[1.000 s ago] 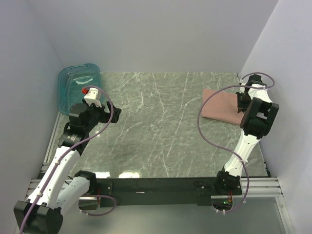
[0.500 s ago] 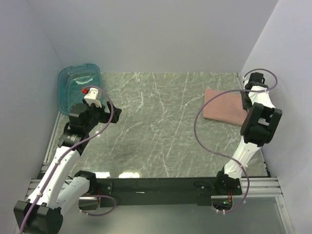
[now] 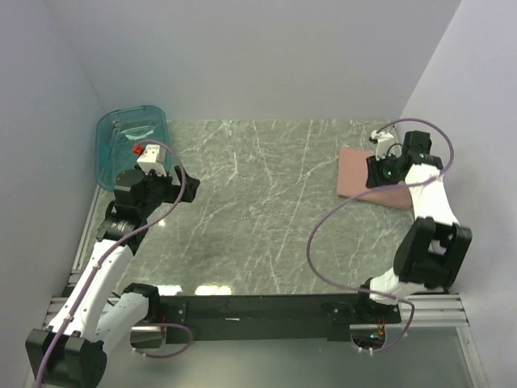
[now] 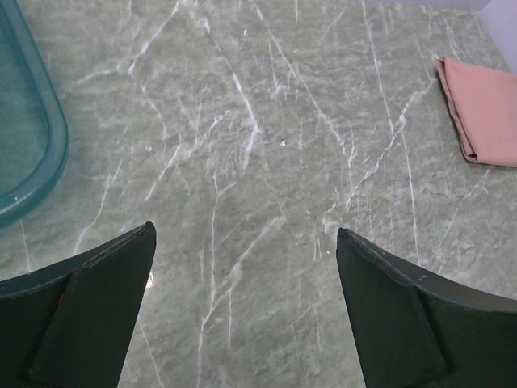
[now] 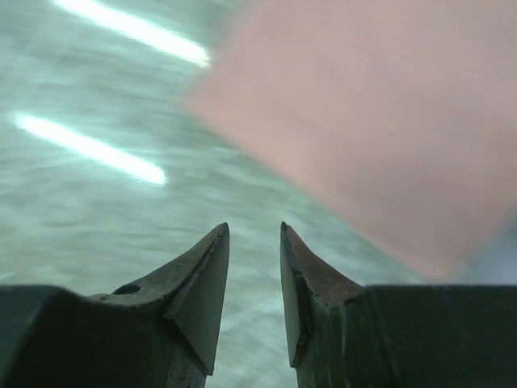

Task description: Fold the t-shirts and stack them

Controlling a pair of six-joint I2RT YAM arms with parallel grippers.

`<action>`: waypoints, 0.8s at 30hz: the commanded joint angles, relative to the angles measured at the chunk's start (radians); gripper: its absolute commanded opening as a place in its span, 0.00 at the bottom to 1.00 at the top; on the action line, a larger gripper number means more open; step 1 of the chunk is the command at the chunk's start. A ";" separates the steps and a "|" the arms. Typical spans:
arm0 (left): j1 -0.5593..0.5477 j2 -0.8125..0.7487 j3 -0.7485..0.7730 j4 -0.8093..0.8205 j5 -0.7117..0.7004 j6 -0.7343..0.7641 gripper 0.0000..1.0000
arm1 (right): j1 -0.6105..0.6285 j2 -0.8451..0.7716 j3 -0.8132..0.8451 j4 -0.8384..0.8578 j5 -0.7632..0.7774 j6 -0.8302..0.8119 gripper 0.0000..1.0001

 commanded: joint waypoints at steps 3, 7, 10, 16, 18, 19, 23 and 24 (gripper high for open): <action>0.120 0.081 0.035 0.009 0.117 -0.094 0.99 | 0.003 -0.238 -0.144 0.128 -0.406 0.066 0.43; 0.191 0.098 0.039 -0.018 0.067 -0.108 0.99 | -0.001 -0.401 -0.275 0.324 -0.328 0.175 0.55; 0.203 0.075 0.045 -0.104 -0.015 -0.051 0.99 | -0.016 -0.467 -0.322 0.369 -0.284 0.224 0.59; 0.157 -0.032 0.017 -0.112 -0.177 -0.021 0.99 | -0.048 -0.565 -0.362 0.499 -0.089 0.405 0.71; 0.154 -0.032 0.019 -0.110 -0.177 -0.019 0.99 | -0.048 -0.632 -0.408 0.592 -0.008 0.501 0.84; 0.153 -0.031 0.019 -0.110 -0.177 -0.022 0.99 | -0.048 -0.654 -0.427 0.618 0.088 0.532 0.88; 0.143 -0.046 0.019 -0.104 -0.177 -0.033 0.99 | -0.048 -0.708 -0.457 0.616 0.224 0.664 0.98; 0.142 -0.051 0.016 -0.100 -0.177 -0.031 0.99 | -0.048 -0.705 -0.453 0.602 0.239 0.678 0.98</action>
